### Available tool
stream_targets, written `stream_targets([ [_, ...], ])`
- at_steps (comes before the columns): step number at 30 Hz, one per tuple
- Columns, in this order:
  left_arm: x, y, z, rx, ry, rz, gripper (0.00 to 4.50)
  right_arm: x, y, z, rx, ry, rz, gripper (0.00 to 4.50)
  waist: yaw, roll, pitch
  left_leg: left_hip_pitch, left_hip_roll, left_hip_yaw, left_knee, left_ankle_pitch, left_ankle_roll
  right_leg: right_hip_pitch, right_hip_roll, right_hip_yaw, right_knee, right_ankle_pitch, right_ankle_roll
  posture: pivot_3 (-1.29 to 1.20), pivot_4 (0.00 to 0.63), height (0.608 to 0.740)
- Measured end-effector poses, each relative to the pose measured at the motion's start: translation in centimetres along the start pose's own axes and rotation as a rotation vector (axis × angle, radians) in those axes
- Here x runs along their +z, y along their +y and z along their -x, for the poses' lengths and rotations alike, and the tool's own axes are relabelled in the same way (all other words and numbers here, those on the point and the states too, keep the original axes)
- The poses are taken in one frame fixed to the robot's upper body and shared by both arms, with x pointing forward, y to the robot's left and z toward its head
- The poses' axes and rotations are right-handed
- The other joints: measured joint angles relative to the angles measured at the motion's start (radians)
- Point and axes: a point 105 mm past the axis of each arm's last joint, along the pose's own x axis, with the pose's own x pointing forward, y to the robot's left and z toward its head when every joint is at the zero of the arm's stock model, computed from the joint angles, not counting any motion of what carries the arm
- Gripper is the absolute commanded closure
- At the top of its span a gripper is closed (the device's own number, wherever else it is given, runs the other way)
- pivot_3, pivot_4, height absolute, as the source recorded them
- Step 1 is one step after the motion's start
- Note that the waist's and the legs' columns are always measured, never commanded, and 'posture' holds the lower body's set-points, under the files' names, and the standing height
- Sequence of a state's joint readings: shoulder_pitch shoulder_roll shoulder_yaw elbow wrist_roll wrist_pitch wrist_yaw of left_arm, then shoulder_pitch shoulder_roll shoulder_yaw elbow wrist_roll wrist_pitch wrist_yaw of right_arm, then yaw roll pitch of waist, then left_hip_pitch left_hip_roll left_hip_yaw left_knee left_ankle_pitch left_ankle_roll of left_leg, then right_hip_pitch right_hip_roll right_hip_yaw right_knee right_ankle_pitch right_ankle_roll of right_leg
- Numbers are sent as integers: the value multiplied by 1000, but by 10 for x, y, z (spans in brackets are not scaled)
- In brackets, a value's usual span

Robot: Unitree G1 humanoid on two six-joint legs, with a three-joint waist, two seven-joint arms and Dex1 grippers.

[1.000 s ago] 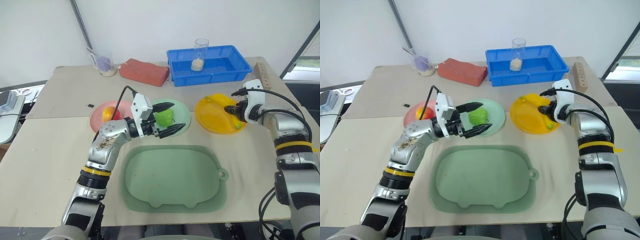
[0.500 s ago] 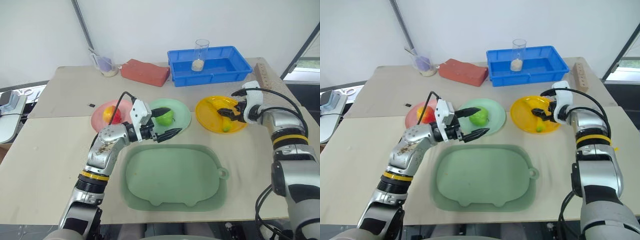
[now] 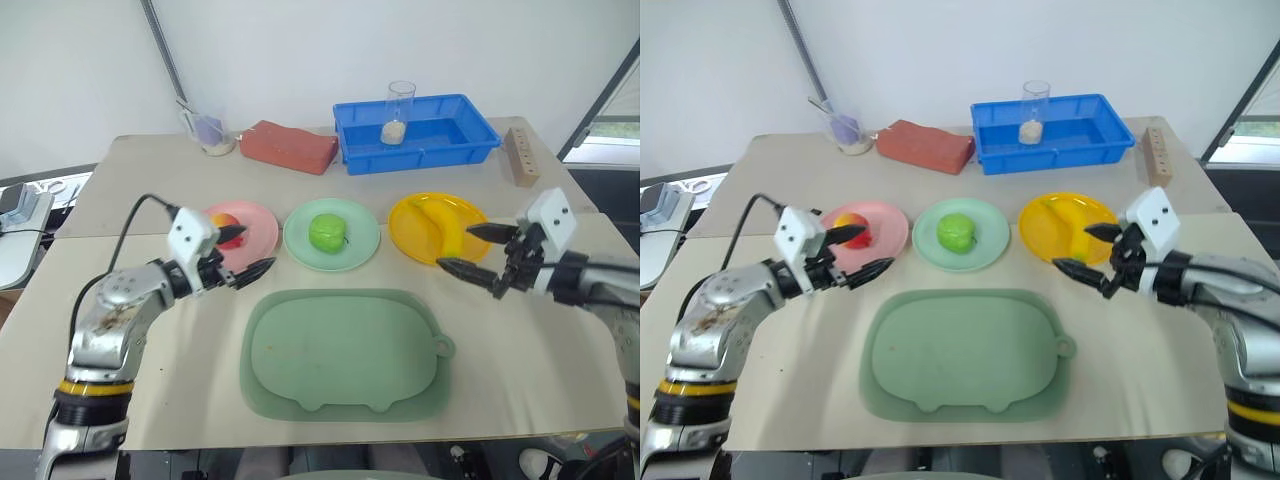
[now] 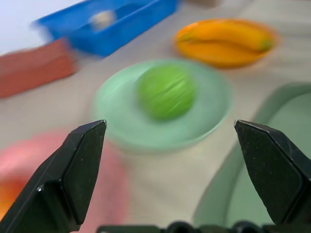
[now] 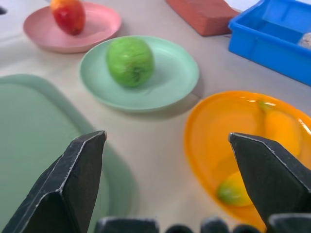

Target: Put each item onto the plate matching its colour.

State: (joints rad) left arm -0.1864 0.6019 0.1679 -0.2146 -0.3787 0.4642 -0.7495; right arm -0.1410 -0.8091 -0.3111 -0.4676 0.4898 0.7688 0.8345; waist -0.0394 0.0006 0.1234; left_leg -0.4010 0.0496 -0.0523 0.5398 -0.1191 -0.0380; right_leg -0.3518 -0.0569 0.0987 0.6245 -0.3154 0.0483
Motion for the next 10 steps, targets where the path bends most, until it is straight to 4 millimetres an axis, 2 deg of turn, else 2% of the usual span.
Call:
stream_targets([
  [5,-15,0,21,117,26,36,0,-12,13,8,-41,-9,-65,40,10,-2,1,-2,-1,3,1,-2,-3,0,-3,0,-2,0,-1,0,150,740],
  [10,-30,-7,25,132,50,63,0,-24,13,6,-67,-10,-106,40,17,-2,1,-2,-1,3,0,-2,-3,-1,-3,-1,-4,1,-2,0,150,740],
])
